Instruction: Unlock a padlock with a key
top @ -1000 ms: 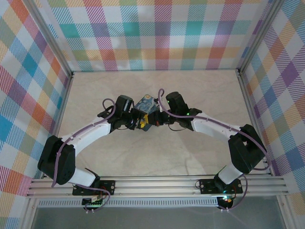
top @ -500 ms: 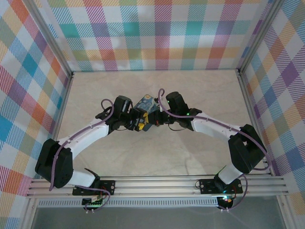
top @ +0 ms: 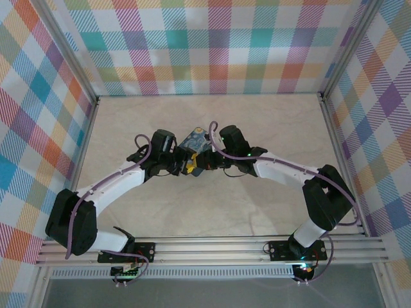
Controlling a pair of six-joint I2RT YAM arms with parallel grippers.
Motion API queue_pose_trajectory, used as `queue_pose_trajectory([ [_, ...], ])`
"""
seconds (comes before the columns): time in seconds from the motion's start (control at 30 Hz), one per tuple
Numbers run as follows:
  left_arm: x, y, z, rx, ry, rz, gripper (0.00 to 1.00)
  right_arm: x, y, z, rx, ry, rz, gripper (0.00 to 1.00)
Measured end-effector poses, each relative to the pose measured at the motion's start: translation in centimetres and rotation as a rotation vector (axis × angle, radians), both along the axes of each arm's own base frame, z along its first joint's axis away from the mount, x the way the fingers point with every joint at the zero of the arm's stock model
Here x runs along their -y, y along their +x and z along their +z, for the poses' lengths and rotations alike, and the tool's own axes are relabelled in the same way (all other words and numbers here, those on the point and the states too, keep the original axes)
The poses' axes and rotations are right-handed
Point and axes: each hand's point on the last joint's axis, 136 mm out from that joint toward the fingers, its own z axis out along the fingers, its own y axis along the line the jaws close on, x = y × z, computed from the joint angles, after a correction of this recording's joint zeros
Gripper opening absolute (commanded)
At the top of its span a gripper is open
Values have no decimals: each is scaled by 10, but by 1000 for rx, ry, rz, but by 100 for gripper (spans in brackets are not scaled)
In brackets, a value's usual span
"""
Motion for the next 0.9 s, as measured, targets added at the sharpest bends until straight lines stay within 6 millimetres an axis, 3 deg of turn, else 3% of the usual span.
queue_pose_trajectory([
  [0.37,-8,3,-5,-9,6,21,20,2,4,-2,9,-12,-21,8],
  [0.5,-8,3,-8,-16,9,20,20,2,4,-2,9,-12,-21,8],
  [0.7,-7,2,-11,-17,21,3,53,3,6,-3,14,-22,-32,8],
  [0.9,-11,-2,-19,-37,28,7,58,1,6,-2,41,-18,-17,10],
])
